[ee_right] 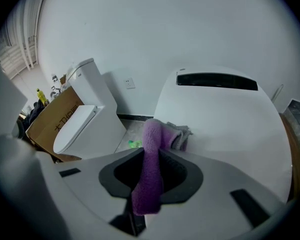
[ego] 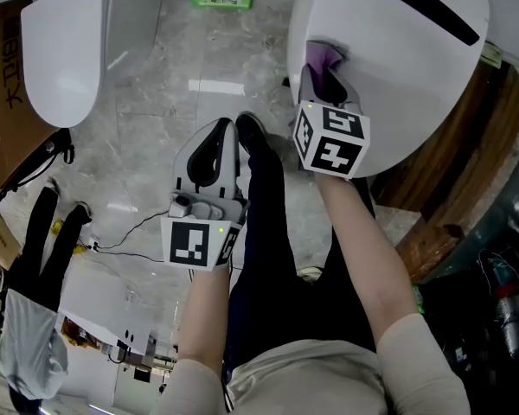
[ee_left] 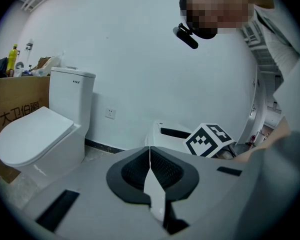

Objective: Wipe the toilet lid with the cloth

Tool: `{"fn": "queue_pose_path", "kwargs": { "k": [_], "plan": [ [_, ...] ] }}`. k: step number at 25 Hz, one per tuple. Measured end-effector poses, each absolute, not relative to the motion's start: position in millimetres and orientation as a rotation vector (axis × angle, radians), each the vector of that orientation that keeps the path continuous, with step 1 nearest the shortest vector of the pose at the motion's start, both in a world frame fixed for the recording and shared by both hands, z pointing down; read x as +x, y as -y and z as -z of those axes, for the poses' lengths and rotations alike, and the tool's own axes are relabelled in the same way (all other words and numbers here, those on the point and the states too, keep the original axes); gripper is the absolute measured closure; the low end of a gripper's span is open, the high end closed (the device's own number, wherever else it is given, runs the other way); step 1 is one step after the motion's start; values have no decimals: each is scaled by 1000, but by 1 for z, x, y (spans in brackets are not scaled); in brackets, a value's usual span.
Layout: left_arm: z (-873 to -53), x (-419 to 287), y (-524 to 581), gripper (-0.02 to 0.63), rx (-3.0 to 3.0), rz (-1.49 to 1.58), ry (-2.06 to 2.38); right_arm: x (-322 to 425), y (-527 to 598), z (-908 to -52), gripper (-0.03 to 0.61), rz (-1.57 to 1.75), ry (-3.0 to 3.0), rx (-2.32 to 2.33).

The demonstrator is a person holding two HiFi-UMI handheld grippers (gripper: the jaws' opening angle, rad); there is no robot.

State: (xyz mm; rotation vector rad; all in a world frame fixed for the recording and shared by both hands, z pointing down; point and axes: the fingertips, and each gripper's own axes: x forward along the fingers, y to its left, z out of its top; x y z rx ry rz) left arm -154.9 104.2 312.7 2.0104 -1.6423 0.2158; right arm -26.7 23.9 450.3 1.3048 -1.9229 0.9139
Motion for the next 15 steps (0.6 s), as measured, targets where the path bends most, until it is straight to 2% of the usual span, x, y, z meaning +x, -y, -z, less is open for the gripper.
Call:
{"fn": "queue_pose_path", "kwargs": {
  "k": [10,15],
  "plan": [
    [-295,-147,-93,598,2123,-207,1542,-36,-33,-438,483,-950,1990,1268],
    [-277,-124,-87,598,2227,-215,1415,-5,-56,-412,484,-921,1994,1331]
  ]
}}
